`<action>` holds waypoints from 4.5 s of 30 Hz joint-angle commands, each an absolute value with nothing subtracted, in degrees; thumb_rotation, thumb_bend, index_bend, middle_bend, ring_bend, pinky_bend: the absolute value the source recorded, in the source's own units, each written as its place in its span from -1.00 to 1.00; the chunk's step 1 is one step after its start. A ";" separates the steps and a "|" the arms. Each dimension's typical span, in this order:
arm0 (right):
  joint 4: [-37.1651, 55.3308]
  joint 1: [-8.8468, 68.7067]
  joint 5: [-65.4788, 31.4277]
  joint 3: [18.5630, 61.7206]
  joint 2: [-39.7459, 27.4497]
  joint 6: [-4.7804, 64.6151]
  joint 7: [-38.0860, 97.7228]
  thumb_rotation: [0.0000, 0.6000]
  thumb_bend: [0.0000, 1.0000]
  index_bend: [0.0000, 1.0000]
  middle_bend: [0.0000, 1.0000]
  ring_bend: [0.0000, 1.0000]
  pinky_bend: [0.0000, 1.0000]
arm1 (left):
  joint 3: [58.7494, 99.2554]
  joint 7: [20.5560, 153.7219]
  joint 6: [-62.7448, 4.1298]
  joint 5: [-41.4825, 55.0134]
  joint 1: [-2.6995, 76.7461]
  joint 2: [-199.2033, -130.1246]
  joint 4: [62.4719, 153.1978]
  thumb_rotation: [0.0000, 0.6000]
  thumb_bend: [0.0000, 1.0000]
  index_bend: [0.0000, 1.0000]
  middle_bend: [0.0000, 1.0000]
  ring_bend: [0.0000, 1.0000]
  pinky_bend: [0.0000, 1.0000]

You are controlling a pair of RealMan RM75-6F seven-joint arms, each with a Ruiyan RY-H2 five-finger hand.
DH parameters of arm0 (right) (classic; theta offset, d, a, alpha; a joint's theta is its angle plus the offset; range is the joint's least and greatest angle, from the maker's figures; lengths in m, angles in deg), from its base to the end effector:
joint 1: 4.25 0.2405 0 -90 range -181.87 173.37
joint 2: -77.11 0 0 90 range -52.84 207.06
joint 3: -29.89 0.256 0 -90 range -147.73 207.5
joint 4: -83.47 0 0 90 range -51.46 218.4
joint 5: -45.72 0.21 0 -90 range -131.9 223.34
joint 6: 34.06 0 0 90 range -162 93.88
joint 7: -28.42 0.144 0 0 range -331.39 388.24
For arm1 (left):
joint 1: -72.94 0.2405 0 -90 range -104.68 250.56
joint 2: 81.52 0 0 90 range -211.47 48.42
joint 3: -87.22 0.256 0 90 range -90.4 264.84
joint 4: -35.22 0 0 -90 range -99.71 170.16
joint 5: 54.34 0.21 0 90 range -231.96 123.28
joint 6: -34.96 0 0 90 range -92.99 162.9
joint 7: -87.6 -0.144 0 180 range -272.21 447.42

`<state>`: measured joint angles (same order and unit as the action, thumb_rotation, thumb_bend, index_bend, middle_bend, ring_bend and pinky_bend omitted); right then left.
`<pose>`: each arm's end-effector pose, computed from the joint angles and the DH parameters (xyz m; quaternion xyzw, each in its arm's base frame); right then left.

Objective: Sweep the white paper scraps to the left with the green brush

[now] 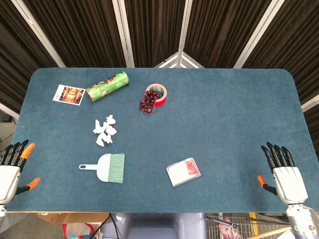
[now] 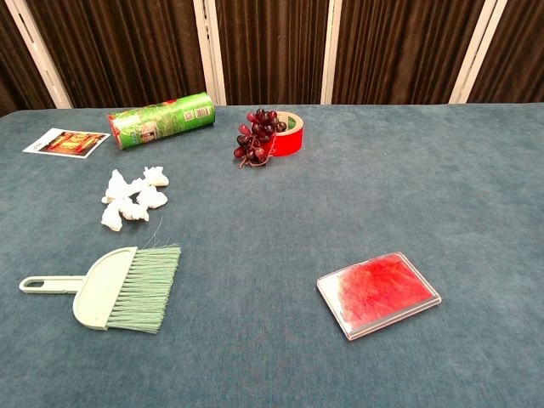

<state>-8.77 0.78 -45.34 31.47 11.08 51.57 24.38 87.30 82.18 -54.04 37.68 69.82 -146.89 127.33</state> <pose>-0.2973 -0.1763 0.1419 0.6309 -0.3580 0.3909 0.5665 -0.3012 0.1602 0.1488 -0.6295 -0.3453 -0.3824 0.5817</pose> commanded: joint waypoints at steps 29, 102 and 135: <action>-9.22 0.90 -45.58 31.27 11.28 51.29 25.25 1.00 -0.36 -1.00 -1.00 -1.00 -1.00 | 82.91 64.35 -36.14 23.42 60.08 -151.65 138.79 1.00 -0.50 -0.07 1.00 1.00 1.00; -10.12 1.11 -43.47 31.64 11.94 49.85 27.67 1.00 -0.36 -1.00 -1.00 -1.00 -1.00 | 70.27 36.50 -32.03 -12.20 34.85 -165.76 136.25 1.00 0.42 0.52 1.00 1.00 1.00; -11.17 0.77 -41.66 31.79 12.22 49.19 27.71 1.00 -0.36 -1.00 -1.00 -1.00 -1.00 | 72.63 42.54 -25.43 -28.10 34.73 -153.71 116.82 1.00 0.44 0.54 1.00 1.00 1.00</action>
<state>-11.17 0.74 -41.68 31.77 12.26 49.23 27.77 72.85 41.07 -25.94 -28.06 33.69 -155.18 117.40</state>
